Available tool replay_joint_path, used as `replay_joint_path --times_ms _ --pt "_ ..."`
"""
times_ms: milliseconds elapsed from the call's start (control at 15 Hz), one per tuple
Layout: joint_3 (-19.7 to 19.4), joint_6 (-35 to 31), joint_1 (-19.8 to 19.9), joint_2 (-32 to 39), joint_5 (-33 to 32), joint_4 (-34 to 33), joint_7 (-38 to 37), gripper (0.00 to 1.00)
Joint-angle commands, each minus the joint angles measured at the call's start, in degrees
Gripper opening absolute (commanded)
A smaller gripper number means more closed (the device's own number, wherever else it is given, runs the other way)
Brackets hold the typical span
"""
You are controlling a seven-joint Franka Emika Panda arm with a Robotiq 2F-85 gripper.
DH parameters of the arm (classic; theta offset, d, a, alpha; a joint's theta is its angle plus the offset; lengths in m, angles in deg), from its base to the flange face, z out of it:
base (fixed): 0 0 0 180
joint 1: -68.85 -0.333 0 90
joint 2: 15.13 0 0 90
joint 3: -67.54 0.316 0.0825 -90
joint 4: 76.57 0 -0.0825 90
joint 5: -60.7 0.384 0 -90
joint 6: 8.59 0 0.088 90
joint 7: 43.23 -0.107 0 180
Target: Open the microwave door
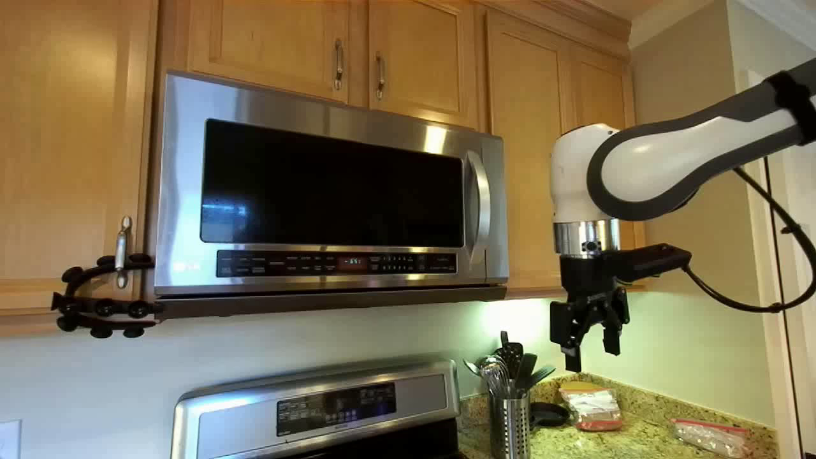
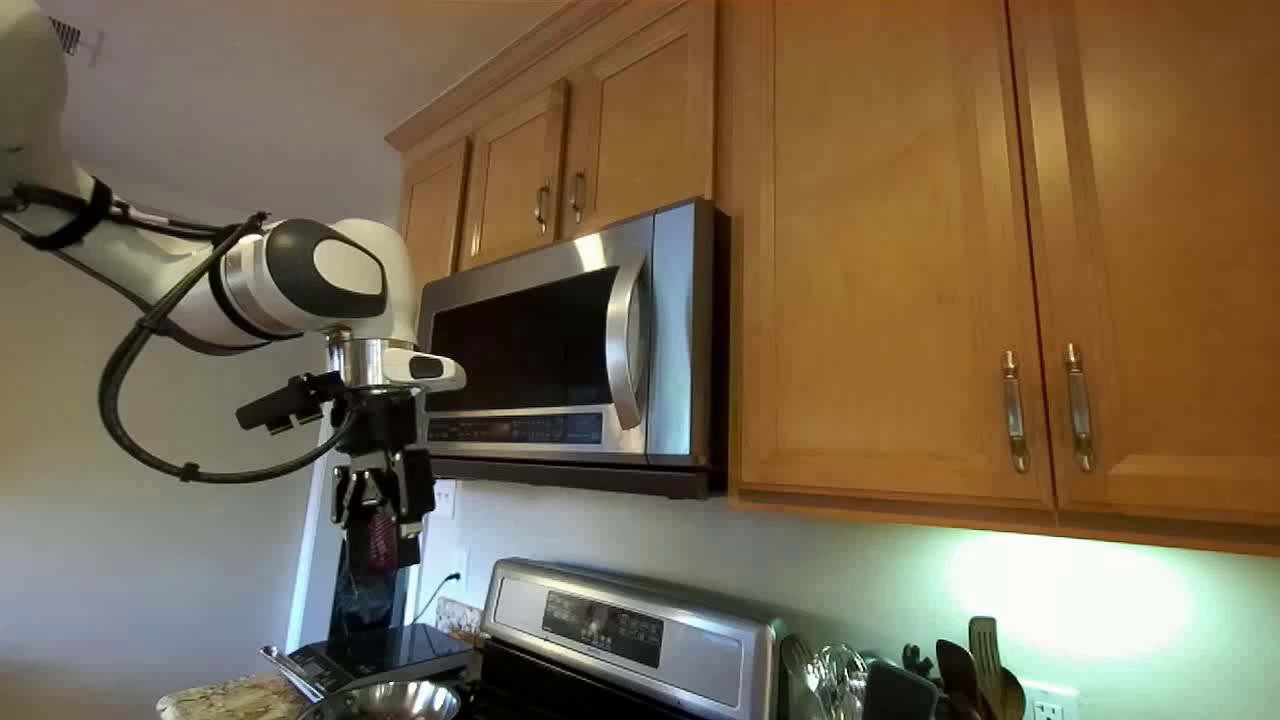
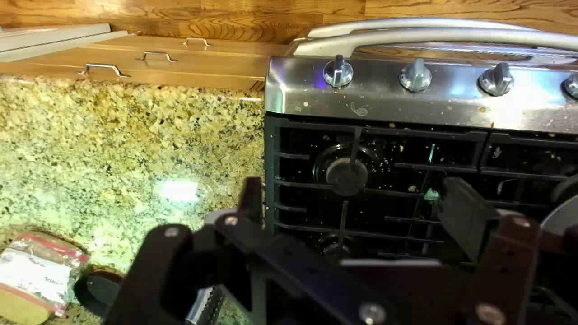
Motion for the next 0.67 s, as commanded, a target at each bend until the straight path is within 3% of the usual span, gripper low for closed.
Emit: replay_joint_path --times_ms 0,400,600 --pt "-0.63 0.18 -0.76 0.12 -0.43 -0.14 -0.36 1.0" --pt "-1.48 -0.23 -0.91 -0.18 -0.3 0.35 0.96 1.0" --pt "-4.57 -1.1 -1.27 -1.46 -0.32 0.94 6.7 1.0"
